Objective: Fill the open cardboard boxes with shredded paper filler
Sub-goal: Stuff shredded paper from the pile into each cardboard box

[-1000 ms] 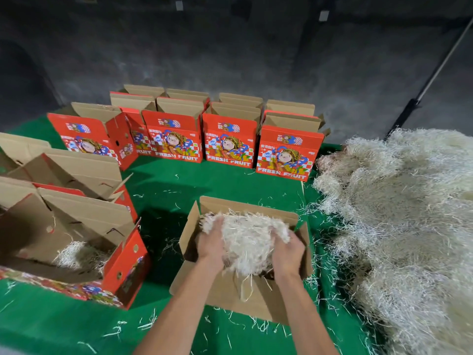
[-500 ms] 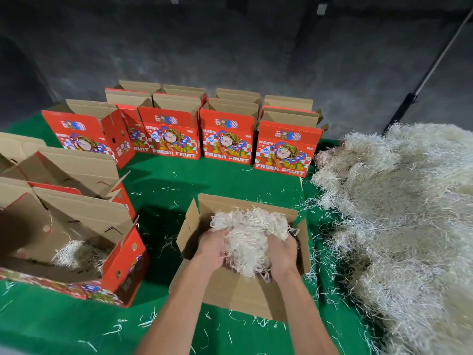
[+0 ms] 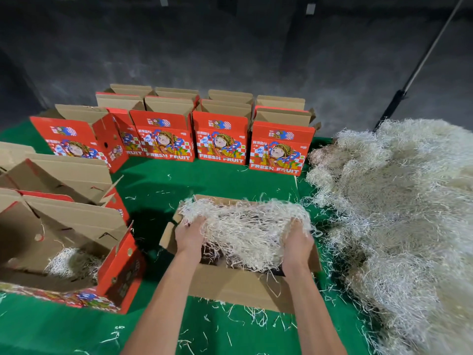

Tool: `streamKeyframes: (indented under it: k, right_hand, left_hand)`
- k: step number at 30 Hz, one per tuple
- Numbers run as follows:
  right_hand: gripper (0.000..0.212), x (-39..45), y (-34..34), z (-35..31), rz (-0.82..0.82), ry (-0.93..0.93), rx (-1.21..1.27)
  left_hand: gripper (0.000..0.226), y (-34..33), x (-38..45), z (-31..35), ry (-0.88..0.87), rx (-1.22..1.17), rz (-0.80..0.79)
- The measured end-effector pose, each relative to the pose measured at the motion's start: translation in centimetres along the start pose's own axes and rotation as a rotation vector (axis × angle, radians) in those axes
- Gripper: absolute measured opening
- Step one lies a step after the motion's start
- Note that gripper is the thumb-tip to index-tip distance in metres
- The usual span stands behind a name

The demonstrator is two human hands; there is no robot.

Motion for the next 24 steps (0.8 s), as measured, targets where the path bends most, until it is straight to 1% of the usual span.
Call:
streamKeyframes:
  k: [2, 3, 4, 5, 6, 7, 8, 9, 10, 11, 13, 14, 15, 16, 17, 18, 19, 21, 22, 24]
  right_hand:
    - [0.049, -1.0, -0.7, -0.4, -0.107, 0.057, -0.250]
    - [0.055, -1.4, -1.1, -0.2, -0.170, 0.080, -0.315]
    - [0.063, -2.0, -1.5, 0.0, -0.256, 0.099, -0.369]
    - [0.072, -2.6, -1.9, 0.4, -0.343, 0.097, -0.402]
    - [0.080, -3.2, -2.3, 0.6, -0.411, 0.084, -0.410]
    - [0.084, -3.5, -2.6, 0.6, -0.465, 0.085, -0.423]
    - [0.083, -3.7, -2.8, 0.3, -0.505, 0.100, -0.410]
    - [0.077, -3.9, -3.2, -0.2, -0.544, 0.161, -0.410]
    - [0.068, -4.2, -3.7, -0.7, -0.579, 0.229, -0.404]
    - [0.058, -4.8, -4.2, -1.4, -0.608, 0.283, -0.385]
    - [0.041, -5.8, -5.2, -2.0, -0.666, 0.347, -0.359]
    - [0.038, -6.3, -5.5, -2.0, -0.713, 0.356, -0.346]
    - [0.038, -6.6, -5.7, -2.0, -0.761, 0.332, -0.333]
    - [0.039, -6.7, -5.6, -1.8, -0.800, 0.262, -0.314]
    - [0.036, -6.7, -5.3, -1.5, -0.810, 0.192, -0.306]
    - [0.030, -6.5, -4.9, -1.4, -0.790, 0.161, -0.291]
    - [0.031, -6.0, -4.5, -1.6, -0.740, 0.170, -0.268]
    - [0.047, -5.1, -4.2, -1.8, -0.584, 0.237, -0.234]
    - [0.047, -5.1, -4.4, -1.9, -0.518, 0.296, -0.287]
    - [0.029, -5.6, -5.5, -1.9, -0.428, 0.413, -0.438]
  left_hand:
    - [0.073, -1.3, -1.7, 0.0, 0.068, 0.176, -0.211]
    - [0.082, -1.9, -2.3, -0.1, 0.071, 0.285, -0.299]
    - [0.088, -2.3, -2.7, -0.3, 0.039, 0.415, -0.346]
    - [0.089, -2.6, -2.9, -0.6, -0.016, 0.547, -0.381]
    - [0.085, -2.8, -3.1, -0.5, -0.099, 0.698, -0.388]
    - [0.077, -3.0, -3.0, -0.4, -0.203, 0.834, -0.353]
    - [0.070, -3.2, -3.3, 0.1, -0.330, 0.911, -0.277]
    - [0.064, -3.5, -3.8, 0.7, -0.459, 0.917, -0.206]
    - [0.057, -4.0, -4.5, 1.1, -0.550, 0.844, -0.182]
    - [0.053, -4.6, -5.3, 1.3, -0.581, 0.736, -0.221]
    - [0.060, -6.0, -6.5, 0.9, -0.503, 0.568, -0.338]
    - [0.059, -6.5, -6.9, 0.4, -0.462, 0.536, -0.351]
    - [0.041, -6.6, -6.8, 0.2, -0.444, 0.485, -0.328]
    - [0.016, -6.4, -6.6, 0.3, -0.419, 0.404, -0.293]
    - [0.017, -6.2, -6.3, 0.6, -0.404, 0.324, -0.254]
    - [0.026, -5.8, -5.8, 0.6, -0.356, 0.252, -0.219]
    - [0.031, -5.3, -5.0, 0.1, -0.285, 0.187, -0.201]
    - [0.044, -5.0, -4.4, -0.3, -0.158, 0.099, -0.184]
    - [0.048, -5.3, -4.5, -0.5, -0.130, 0.096, -0.210]
    - [0.050, -6.7, -5.4, -0.4, -0.173, 0.141, -0.260]
Point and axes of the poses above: each hand's wrist, its own x-axis towards the middle knuckle, its own y-axis out of the back of the hand, z = x × y, the point moved 5 cm from there along x, towards the middle knuckle, and after that the axes turned 5 degrees about x, right-handed, at the moved point
